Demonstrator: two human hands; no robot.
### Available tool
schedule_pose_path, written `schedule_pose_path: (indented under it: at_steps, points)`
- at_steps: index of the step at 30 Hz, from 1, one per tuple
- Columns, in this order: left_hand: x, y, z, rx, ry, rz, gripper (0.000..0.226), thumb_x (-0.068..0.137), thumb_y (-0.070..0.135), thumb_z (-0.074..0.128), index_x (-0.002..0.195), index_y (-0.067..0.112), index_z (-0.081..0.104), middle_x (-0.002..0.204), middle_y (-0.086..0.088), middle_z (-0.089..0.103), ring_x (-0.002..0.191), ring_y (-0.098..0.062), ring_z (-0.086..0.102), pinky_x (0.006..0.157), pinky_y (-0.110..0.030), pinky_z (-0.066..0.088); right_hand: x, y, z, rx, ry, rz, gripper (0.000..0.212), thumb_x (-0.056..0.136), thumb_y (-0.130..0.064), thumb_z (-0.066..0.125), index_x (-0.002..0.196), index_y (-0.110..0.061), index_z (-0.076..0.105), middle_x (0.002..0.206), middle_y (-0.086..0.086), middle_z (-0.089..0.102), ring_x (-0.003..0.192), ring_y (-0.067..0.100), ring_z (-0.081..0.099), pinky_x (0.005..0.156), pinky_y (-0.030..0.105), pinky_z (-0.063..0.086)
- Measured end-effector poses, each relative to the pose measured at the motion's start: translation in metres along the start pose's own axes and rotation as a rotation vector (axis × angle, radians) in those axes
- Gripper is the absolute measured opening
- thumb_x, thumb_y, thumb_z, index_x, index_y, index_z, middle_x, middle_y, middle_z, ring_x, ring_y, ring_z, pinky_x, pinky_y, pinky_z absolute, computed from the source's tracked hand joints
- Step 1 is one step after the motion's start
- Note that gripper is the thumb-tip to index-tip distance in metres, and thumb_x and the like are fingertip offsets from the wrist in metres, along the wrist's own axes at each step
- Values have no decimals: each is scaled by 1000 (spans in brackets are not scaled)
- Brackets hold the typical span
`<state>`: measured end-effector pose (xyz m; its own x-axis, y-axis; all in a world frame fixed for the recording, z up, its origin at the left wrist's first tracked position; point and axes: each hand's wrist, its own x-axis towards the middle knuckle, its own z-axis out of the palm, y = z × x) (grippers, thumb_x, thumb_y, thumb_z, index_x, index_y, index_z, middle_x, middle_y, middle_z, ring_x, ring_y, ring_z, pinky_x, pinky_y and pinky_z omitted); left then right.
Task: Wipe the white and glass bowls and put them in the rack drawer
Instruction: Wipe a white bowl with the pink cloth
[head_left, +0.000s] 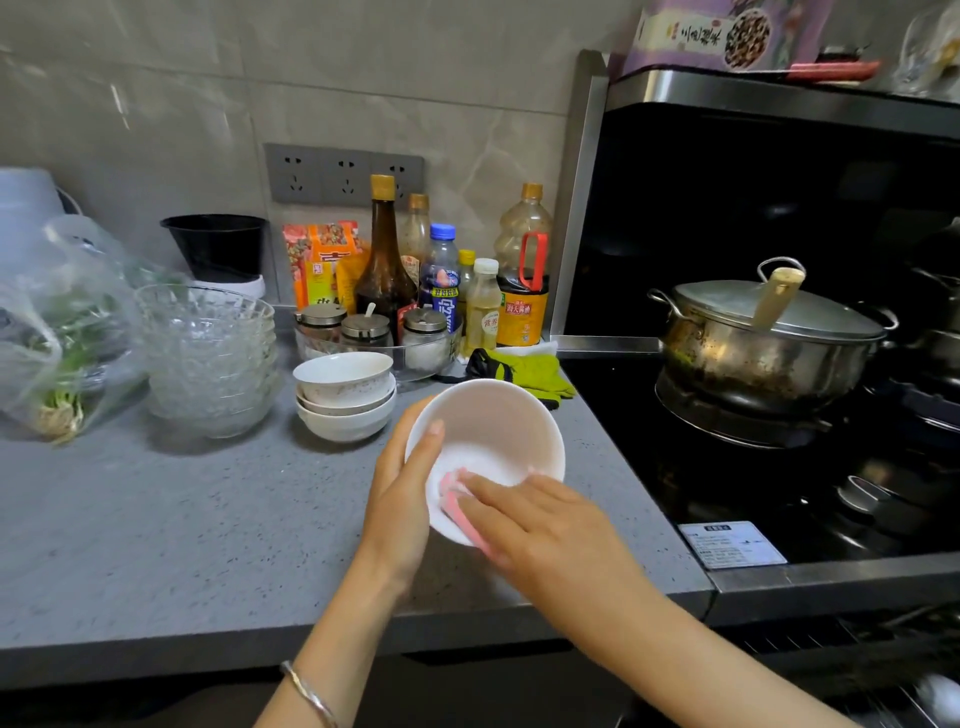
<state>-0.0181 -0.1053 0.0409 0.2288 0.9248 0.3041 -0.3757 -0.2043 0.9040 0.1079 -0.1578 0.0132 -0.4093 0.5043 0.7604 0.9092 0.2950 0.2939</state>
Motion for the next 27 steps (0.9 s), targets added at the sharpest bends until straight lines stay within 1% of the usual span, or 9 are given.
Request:
schedule_pose_path:
  at_steps: [3, 6, 8, 11, 13, 16, 19, 22, 27]
  points:
    - [-2, -4, 0, -11, 19, -33, 22, 97, 25, 46, 107, 36, 62, 96, 16, 71, 89, 0, 66, 70, -16, 52, -1, 10, -1, -54, -16, -48, 33, 97, -19, 42, 97, -17, 75, 108, -1, 72, 76, 14, 68, 85, 33, 54]
    - [-10, -17, 12, -118, 79, -193, 28, 95, 29, 49, 119, 21, 61, 106, -3, 71, 96, -13, 67, 74, -26, 51, 11, -3, -4, -98, -9, 101, 26, 88, -24, 49, 91, -21, 75, 82, -11, 72, 50, 12, 57, 49, 22, 37]
    - [-11, -20, 18, -145, 107, -281, 37, 95, 37, 47, 122, 15, 60, 107, -5, 69, 99, -14, 65, 72, -26, 49, 17, -14, -3, -119, 10, 187, 22, 86, -25, 53, 95, -22, 73, 71, -13, 67, 41, 13, 49, 43, 22, 18]
    - [-4, -14, 10, -110, 114, -259, 38, 94, 39, 47, 120, 16, 61, 108, -6, 69, 102, -18, 65, 77, -31, 49, 11, -10, -1, 5, 81, 131, 39, 102, -26, 35, 101, -21, 74, 93, -10, 73, 49, 15, 55, 43, 21, 34]
    - [0, -6, 1, -59, 62, -185, 28, 96, 33, 45, 116, 24, 63, 104, 0, 71, 97, -14, 66, 76, -28, 50, 2, 4, 0, 107, 97, 16, 49, 105, -30, 29, 96, -20, 76, 101, -7, 73, 61, 16, 64, 62, 26, 55]
    - [-3, -7, 1, -69, 31, -168, 26, 95, 31, 47, 116, 27, 62, 106, 0, 70, 96, -13, 67, 76, -28, 51, -4, 18, 2, 29, 60, -57, 40, 102, -28, 39, 93, -20, 77, 102, -5, 73, 73, 12, 69, 82, 32, 54]
    - [-9, -17, 13, -166, 95, -248, 33, 91, 32, 52, 119, 16, 62, 102, -7, 71, 96, -21, 68, 73, -31, 52, 3, 2, 3, -20, 86, 56, 26, 91, -24, 52, 92, -19, 77, 99, -7, 74, 59, 14, 63, 59, 25, 49]
    - [-9, -18, 14, -178, 114, -308, 42, 91, 40, 53, 120, 12, 62, 104, -8, 70, 101, -23, 66, 78, -34, 51, 6, -10, 5, 8, 110, 99, 32, 97, -23, 45, 96, -17, 77, 100, -7, 74, 54, 15, 61, 48, 23, 44]
    - [-1, -3, -1, 48, -55, -106, 23, 97, 26, 45, 108, 35, 63, 102, 10, 71, 95, -7, 66, 75, -21, 50, -10, 24, 0, -8, 38, -127, 49, 105, -26, 30, 93, -16, 77, 104, -2, 73, 80, 12, 70, 88, 34, 54]
